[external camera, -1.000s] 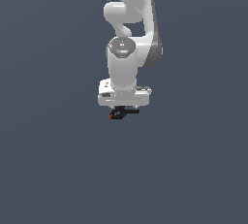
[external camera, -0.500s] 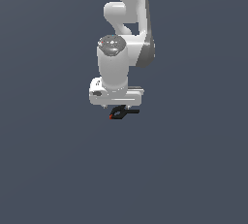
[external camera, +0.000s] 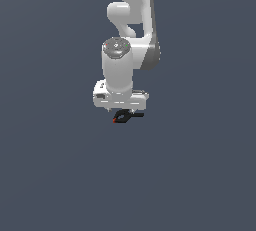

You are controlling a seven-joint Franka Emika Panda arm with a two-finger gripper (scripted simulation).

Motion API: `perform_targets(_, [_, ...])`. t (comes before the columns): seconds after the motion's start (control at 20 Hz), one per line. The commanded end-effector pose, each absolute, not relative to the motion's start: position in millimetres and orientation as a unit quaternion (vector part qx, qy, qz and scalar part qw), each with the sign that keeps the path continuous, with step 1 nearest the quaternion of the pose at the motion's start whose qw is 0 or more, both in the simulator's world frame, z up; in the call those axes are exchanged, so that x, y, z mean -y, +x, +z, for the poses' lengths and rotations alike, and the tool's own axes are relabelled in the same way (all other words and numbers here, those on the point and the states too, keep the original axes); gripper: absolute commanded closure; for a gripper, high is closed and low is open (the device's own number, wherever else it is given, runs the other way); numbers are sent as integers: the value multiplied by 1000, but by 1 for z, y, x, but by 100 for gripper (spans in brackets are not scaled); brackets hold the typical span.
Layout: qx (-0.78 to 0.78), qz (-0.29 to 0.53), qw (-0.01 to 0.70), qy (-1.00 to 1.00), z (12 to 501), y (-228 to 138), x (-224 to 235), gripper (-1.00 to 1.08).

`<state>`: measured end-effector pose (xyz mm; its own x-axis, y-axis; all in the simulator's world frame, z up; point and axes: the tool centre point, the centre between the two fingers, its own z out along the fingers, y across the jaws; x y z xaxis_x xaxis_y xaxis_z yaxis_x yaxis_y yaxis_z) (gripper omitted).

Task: Pick up the object and move it to a goal position.

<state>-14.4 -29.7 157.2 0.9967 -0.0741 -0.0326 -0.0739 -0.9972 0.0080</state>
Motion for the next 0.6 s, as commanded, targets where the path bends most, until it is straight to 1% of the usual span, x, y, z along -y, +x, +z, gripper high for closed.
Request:
perform_targets(0.0, [52, -16, 3, 999, 154, -17, 28, -92])
perform_targets(0.55, [171, -13, 0, 985, 128, -33, 20, -92])
